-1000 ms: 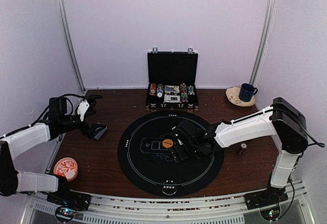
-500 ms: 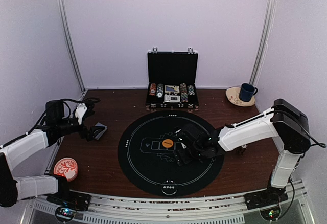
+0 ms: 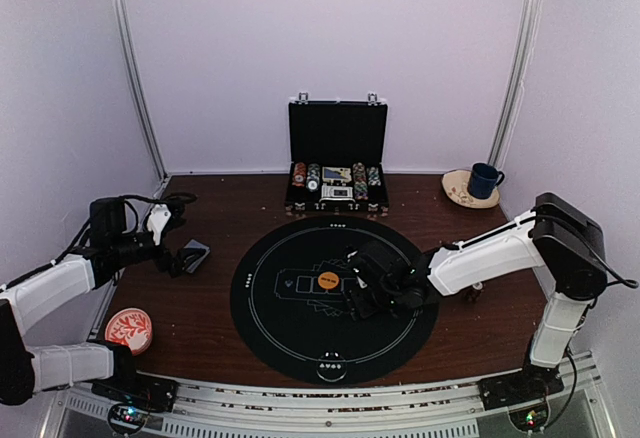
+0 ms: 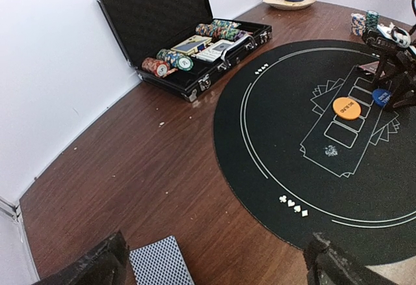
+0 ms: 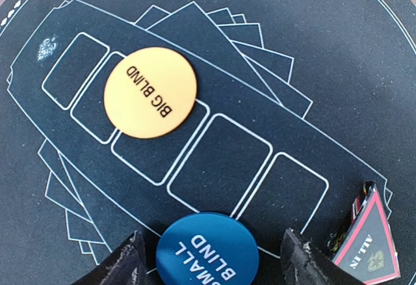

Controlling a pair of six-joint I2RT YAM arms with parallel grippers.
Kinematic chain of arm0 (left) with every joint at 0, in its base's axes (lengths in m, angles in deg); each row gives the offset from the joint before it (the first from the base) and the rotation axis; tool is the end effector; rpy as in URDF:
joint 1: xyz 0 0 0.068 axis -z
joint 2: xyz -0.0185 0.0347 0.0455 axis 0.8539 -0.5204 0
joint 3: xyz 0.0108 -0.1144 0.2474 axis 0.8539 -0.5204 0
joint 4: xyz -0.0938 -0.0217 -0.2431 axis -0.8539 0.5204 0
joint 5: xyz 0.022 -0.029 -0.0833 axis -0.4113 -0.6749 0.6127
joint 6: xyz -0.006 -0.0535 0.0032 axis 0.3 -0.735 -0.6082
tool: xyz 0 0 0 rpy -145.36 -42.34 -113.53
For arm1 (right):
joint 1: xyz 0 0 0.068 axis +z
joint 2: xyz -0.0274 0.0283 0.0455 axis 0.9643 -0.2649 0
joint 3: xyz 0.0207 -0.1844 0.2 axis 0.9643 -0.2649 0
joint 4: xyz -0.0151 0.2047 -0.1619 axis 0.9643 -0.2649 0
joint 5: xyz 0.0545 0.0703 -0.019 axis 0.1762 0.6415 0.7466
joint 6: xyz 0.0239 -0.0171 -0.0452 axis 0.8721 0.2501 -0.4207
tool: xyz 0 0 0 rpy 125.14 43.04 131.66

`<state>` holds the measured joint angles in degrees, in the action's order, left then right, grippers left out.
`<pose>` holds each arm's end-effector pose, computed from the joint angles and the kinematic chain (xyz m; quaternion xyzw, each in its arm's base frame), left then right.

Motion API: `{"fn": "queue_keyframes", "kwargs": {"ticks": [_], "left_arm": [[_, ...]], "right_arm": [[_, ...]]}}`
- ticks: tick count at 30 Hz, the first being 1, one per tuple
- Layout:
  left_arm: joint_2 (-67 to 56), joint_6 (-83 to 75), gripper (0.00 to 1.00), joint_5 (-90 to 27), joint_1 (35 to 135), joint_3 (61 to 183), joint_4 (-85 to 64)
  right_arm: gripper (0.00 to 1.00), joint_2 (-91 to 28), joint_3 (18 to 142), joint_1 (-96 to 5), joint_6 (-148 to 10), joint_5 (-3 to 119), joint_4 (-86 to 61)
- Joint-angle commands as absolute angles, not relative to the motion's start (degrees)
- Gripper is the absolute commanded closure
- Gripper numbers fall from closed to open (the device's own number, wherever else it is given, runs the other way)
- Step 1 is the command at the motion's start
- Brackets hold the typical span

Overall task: Distribute texas hold em gaming equipment
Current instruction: Pick up the small blind button from the poker table mat.

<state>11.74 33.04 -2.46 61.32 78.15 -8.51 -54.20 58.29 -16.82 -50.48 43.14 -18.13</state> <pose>0.2104 -0.0314 0.2190 0.3555 0.7543 -0.1754 0.5233 0.1891 0.2915 0.1322 -0.2478 0.9210 0.1474 0.2620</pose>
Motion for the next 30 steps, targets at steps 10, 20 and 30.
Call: {"fn": "queue_keyframes", "kwargs": {"ticks": [10, 20, 30], "left_arm": [[12.48, 33.84, 0.02, -2.42, 61.53, 77.29, -11.31], [12.45, 33.80, 0.02, -2.60, 61.54, 77.34, -11.19], [12.26, 33.94, 0.02, -2.59, 61.52, 77.31, -11.28]], "right_arm": [[0.34, -56.59, 56.39, -15.49, -48.61, 44.88, -17.99], [0.42, -57.76, 57.12, -13.12, -48.58, 47.06, -17.63], [0.48, -57.97, 56.79, -12.34, -47.87, 47.26, -17.45]]}}
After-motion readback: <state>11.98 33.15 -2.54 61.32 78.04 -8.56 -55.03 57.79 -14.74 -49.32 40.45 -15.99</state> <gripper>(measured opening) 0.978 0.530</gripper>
